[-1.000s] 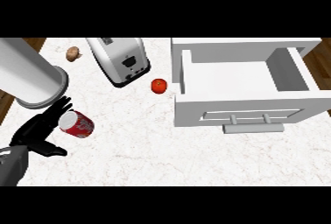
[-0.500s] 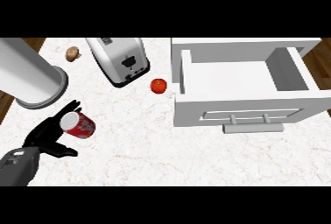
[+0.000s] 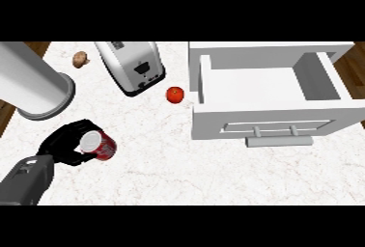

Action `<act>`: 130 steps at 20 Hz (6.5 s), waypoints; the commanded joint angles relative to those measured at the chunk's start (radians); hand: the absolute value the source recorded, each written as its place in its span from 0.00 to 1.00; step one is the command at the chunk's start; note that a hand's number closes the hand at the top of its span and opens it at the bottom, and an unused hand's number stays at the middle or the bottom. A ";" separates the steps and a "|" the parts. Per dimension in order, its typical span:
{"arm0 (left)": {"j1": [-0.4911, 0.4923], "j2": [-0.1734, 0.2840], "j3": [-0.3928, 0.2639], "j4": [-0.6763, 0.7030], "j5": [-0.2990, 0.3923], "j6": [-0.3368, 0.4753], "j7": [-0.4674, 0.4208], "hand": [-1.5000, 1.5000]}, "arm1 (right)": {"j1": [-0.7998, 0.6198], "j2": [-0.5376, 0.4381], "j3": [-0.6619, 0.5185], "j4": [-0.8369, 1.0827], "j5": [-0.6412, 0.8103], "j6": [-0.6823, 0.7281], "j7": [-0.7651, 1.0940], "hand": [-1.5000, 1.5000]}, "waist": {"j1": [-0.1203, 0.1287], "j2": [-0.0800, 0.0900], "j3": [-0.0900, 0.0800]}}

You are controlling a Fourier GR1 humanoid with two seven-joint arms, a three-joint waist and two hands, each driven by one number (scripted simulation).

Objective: Pick up the can, place it into the drawer and close the drawer

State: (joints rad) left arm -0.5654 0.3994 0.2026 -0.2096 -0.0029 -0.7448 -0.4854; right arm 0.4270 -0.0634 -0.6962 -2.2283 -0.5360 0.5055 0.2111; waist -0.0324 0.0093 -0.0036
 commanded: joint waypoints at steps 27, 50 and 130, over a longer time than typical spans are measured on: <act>-0.013 -0.398 0.037 -0.727 0.228 0.699 0.260 1.00 | 0.114 0.063 -0.018 -0.074 -0.038 0.005 -0.003 0.00 | 0.043 -0.024 0.006; -0.317 -0.399 -0.306 -1.070 0.247 1.227 0.709 1.00 | 0.033 0.063 0.044 -0.070 0.001 -0.055 0.021 0.00 | 0.017 -0.009 0.004; -0.869 -0.399 -0.831 -0.299 1.051 1.579 0.188 0.00 | -0.288 -0.047 0.241 -0.219 0.599 0.007 -0.104 0.00 | -0.018 0.007 0.005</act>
State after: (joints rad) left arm -1.4307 0.0002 -0.6051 -0.4851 1.0351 0.7955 -0.2817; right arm 0.1607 -0.1102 -0.5303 -2.4131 -0.0823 0.5003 0.1220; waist -0.0543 0.0199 0.0010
